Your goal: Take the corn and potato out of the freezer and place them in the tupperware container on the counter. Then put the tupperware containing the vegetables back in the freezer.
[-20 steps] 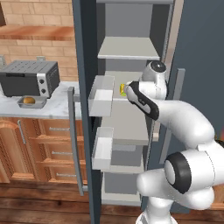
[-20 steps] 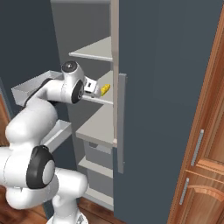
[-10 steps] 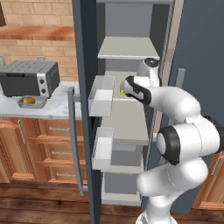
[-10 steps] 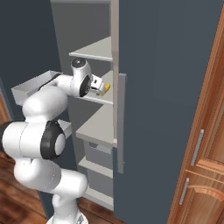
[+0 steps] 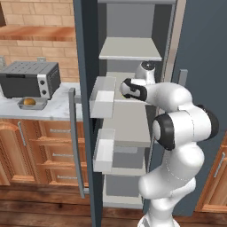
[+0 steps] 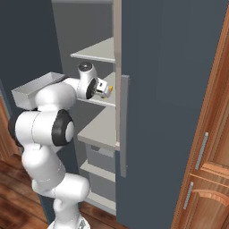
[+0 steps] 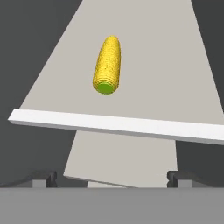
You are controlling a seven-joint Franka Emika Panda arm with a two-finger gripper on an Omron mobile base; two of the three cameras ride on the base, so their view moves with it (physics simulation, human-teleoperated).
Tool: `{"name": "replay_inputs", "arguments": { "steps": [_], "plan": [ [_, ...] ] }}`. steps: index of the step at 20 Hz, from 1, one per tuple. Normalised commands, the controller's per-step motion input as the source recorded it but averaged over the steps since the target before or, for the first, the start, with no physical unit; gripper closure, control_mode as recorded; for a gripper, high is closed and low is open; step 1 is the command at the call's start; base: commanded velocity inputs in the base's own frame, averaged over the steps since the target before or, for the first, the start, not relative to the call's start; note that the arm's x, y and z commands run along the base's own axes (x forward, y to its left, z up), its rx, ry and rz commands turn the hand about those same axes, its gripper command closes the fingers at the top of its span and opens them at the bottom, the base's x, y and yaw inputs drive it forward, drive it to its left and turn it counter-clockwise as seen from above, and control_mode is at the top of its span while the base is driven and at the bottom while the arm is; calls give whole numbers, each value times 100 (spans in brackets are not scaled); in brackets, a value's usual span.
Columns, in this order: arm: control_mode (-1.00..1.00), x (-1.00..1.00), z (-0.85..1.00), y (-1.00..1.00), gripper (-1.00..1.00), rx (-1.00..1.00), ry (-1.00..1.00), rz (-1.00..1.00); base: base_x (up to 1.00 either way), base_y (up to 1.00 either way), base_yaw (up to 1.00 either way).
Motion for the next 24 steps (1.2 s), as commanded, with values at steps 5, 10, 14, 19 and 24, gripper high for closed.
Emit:
{"name": "replay_inputs", "arguments": {
  "steps": [5,10,14,19,24],
  "plan": [
    [-100,42,-20,0,-100,0,0,0,0,0,0],
    [-100,47,-14,0,-100,0,0,0,0,0,0],
    [-100,55,-13,0,-100,0,0,0,0,0,0],
    [-100,46,-8,-2,-100,0,0,0,0,0,0],
    [-100,43,-16,0,-100,0,0,0,0,0,0]
  ]
}}
